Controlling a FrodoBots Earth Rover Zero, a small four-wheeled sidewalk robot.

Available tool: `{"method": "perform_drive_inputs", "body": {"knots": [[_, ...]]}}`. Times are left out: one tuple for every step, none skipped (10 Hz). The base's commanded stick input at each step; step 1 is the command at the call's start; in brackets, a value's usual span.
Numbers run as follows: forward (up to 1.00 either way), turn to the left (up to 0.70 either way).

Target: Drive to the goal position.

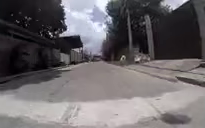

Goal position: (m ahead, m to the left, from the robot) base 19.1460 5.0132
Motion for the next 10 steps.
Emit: {"method": "perform_drive_inputs", "body": {"knots": [[1.00,0.00],[1.00,-0.01],[1.00,-0.04],[1.00,-0.08],[1.00,-0.08],[1.00,-0.08],[1.00,-0.07],[1.00,-0.08],[1.00,-0.07],[1.00,0.00]]}}
